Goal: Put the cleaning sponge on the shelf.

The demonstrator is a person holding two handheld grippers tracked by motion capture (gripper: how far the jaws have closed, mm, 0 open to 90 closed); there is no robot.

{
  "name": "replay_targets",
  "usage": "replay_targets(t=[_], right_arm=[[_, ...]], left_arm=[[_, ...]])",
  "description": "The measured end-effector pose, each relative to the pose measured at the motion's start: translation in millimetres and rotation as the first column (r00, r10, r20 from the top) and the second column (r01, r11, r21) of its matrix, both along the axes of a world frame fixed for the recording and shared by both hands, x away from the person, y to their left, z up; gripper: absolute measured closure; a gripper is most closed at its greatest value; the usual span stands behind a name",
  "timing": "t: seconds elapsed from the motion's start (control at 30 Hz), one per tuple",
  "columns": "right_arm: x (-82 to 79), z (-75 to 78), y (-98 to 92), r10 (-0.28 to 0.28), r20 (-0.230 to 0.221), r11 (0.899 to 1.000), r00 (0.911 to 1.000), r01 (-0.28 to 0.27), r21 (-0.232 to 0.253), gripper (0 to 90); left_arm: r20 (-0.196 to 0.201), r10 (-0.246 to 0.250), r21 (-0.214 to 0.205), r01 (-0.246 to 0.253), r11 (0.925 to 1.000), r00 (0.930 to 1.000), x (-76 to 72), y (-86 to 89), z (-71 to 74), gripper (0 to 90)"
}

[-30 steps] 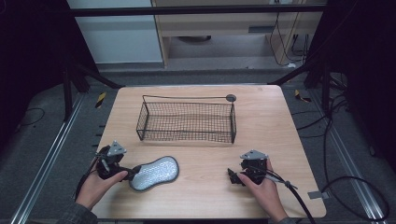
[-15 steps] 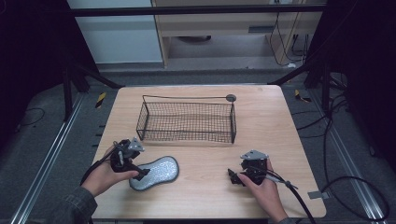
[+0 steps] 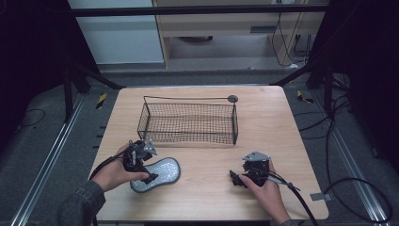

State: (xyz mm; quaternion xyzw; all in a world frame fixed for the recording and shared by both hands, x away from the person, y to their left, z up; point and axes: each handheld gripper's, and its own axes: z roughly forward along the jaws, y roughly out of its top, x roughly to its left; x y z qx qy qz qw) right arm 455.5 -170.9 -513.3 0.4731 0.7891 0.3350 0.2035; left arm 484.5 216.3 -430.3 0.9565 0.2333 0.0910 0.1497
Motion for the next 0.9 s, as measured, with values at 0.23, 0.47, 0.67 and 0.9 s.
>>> replay_targets(t=[0.23,0.47,0.67,0.9], right_arm=[[-0.1,0.1,0.1,-0.001,-0.001,1.000,1.0000,0.001,0.000,0.4],[-0.1,0.0,-0.1,0.001,-0.001,1.000,1.0000,-0.001,0.001,0.4],[0.1,0.1,-0.4,0.006,-0.002,1.000,1.0000,-0.006,-0.001,0.4],[0.1,0.4,-0.7,0.010,-0.004,1.000,0.9999,-0.010,-0.004,0.4]], left_arm=[[-0.042,-0.029,0.035,0.031,0.9989,0.9987,2.9,-9.0,-10.2,3.9],[-0.056,-0.064,0.052,0.067,0.9964,0.9964,3.7,-15.9,-15.4,4.1],[-0.073,-0.064,0.060,0.069,0.9958,0.9953,4.1,-17.1,-19.3,3.9],[-0.095,-0.083,0.075,0.090,0.9931,0.9920,4.8,-20.6,-24.5,4.0]])
